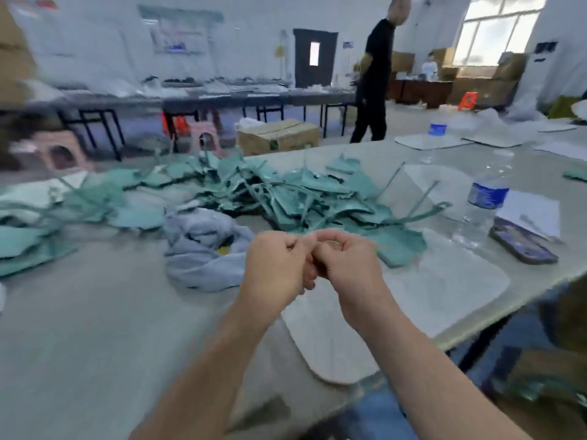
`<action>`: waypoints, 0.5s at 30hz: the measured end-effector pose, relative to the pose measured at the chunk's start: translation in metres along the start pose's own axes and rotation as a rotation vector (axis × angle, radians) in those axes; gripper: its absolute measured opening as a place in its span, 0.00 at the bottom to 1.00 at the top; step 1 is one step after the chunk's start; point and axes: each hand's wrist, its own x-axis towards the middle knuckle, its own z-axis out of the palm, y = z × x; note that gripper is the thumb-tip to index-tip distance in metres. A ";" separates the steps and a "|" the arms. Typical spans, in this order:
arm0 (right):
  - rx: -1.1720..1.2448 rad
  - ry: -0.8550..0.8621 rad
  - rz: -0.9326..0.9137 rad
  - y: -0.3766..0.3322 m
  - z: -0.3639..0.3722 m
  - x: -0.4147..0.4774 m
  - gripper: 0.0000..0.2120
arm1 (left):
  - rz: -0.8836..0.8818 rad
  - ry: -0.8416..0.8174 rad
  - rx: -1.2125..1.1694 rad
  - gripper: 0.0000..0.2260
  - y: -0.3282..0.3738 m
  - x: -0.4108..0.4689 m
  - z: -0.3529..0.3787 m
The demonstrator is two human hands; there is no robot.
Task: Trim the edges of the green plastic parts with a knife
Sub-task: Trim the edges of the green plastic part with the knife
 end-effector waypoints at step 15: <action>-0.476 -0.287 -0.138 0.033 0.204 0.153 0.12 | -0.240 0.582 0.327 0.25 -0.140 0.074 -0.206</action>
